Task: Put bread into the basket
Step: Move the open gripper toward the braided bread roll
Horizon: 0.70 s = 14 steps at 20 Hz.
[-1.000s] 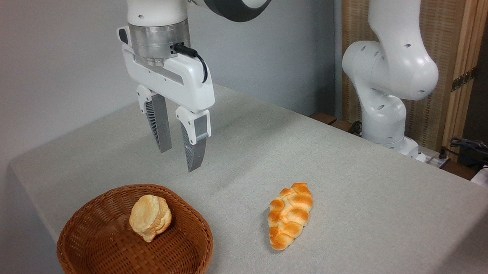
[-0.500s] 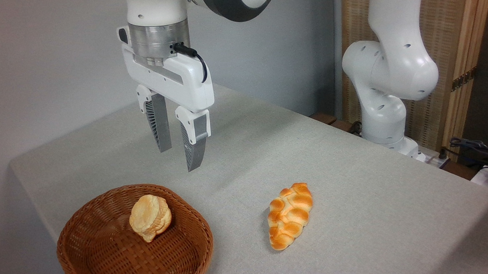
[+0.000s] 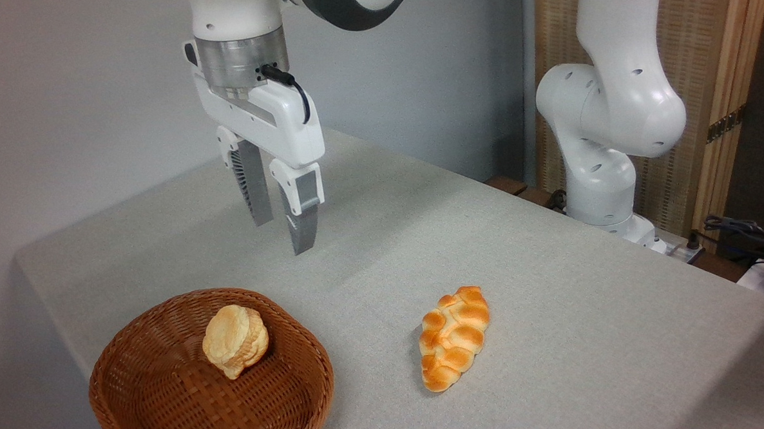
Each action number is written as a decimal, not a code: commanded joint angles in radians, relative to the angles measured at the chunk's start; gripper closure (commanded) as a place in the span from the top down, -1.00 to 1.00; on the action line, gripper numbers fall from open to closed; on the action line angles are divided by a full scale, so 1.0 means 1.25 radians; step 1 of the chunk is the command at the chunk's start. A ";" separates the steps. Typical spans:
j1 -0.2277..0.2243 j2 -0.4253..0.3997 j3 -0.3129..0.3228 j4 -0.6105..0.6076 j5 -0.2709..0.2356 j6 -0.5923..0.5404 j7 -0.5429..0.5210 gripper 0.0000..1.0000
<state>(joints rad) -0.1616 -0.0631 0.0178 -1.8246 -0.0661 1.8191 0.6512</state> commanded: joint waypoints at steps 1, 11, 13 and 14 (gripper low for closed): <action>0.000 0.010 0.010 0.012 -0.004 -0.034 -0.001 1.00; 0.000 0.026 -0.008 0.014 0.005 -0.049 -0.001 1.00; 0.003 0.021 -0.006 0.025 0.004 -0.050 -0.001 1.00; 0.004 0.019 -0.006 0.025 0.004 -0.054 -0.003 1.00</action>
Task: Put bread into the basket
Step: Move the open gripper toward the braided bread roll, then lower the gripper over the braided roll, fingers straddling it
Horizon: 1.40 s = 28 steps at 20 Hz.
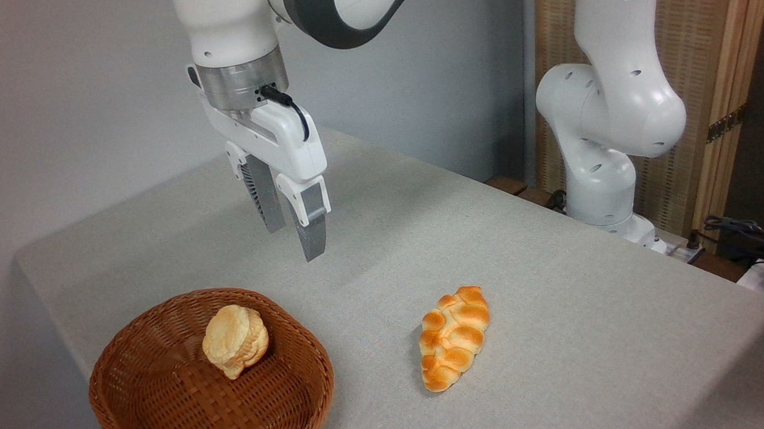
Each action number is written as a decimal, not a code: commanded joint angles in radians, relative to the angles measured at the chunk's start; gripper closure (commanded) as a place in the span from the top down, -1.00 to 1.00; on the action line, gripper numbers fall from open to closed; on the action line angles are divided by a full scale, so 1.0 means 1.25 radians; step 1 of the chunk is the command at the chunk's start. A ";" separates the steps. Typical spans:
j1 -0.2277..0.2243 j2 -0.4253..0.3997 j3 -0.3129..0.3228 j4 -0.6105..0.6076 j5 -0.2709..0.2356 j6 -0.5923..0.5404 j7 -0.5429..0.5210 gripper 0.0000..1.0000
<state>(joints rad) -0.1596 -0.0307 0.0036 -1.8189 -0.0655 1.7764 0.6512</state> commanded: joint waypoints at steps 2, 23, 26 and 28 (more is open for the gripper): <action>0.004 -0.007 0.006 0.019 0.003 -0.031 -0.007 1.00; 0.007 -0.105 0.164 -0.157 0.005 -0.006 0.064 1.00; 0.007 -0.129 0.189 -0.219 0.052 0.034 0.077 1.00; 0.009 -0.128 0.192 -0.242 0.078 0.039 0.077 1.00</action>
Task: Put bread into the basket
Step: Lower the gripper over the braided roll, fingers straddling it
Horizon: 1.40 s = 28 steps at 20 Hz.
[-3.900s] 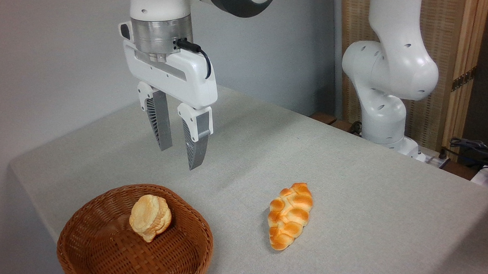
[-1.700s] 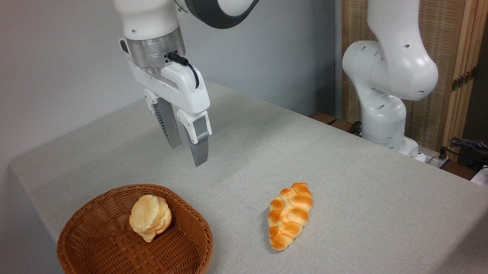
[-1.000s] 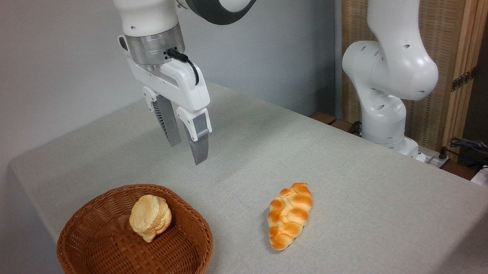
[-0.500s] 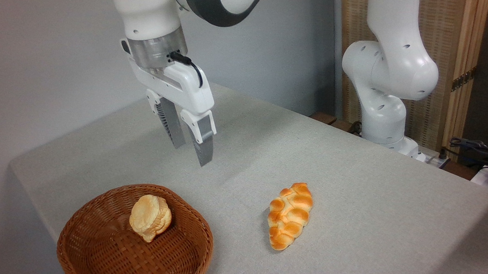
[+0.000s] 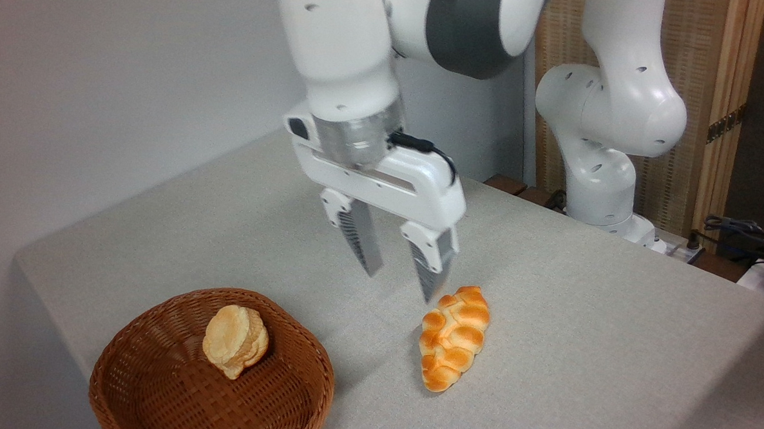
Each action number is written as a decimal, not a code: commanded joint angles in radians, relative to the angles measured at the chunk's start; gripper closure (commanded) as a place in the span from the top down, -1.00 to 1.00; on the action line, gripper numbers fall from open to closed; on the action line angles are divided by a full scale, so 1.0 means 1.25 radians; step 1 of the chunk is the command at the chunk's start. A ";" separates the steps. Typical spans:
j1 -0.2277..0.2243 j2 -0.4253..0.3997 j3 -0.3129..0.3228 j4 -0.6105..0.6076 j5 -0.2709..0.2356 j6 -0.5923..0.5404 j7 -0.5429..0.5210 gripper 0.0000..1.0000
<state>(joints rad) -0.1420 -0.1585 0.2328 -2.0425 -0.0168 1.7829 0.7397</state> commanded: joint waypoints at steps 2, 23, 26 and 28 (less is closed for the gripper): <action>-0.005 -0.019 0.025 -0.086 0.043 0.067 0.006 1.00; -0.005 0.074 0.057 -0.101 0.045 0.133 0.103 0.87; -0.005 0.074 0.060 -0.101 0.082 0.130 0.120 0.56; -0.005 0.074 0.060 -0.101 0.082 0.129 0.124 0.26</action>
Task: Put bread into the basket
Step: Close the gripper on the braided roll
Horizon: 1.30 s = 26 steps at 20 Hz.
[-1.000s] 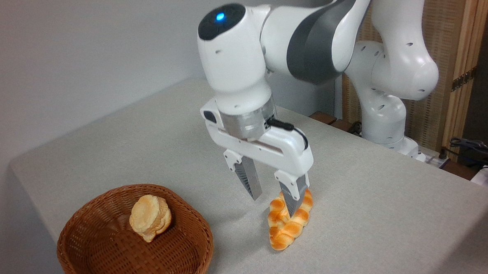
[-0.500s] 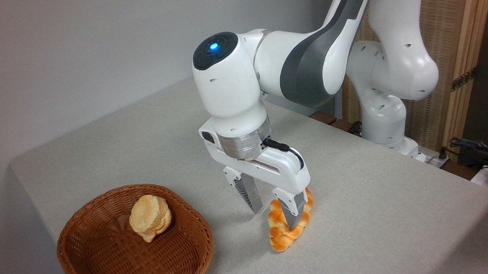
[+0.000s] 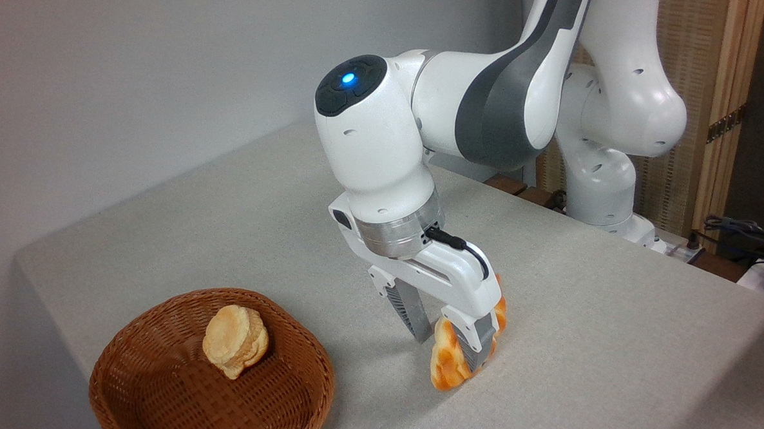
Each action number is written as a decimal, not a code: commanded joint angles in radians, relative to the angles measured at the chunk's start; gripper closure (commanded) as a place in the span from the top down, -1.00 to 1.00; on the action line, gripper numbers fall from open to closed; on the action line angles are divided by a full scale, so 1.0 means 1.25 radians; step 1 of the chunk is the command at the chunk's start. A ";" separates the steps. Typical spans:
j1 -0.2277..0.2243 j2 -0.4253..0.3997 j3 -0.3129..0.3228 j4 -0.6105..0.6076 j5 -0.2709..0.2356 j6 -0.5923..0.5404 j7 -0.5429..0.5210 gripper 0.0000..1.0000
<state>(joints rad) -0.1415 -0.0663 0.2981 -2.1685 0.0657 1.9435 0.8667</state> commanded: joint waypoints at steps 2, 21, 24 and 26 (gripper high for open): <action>-0.006 0.000 0.008 0.000 0.016 0.000 0.023 -0.10; -0.007 -0.001 0.007 0.001 0.015 0.000 0.029 -0.84; -0.011 -0.011 0.005 0.008 0.006 -0.015 0.029 -0.84; -0.014 -0.014 -0.004 0.033 0.003 -0.032 0.029 -0.82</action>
<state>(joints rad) -0.1449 -0.0662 0.2967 -2.1636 0.0716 1.9418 0.8841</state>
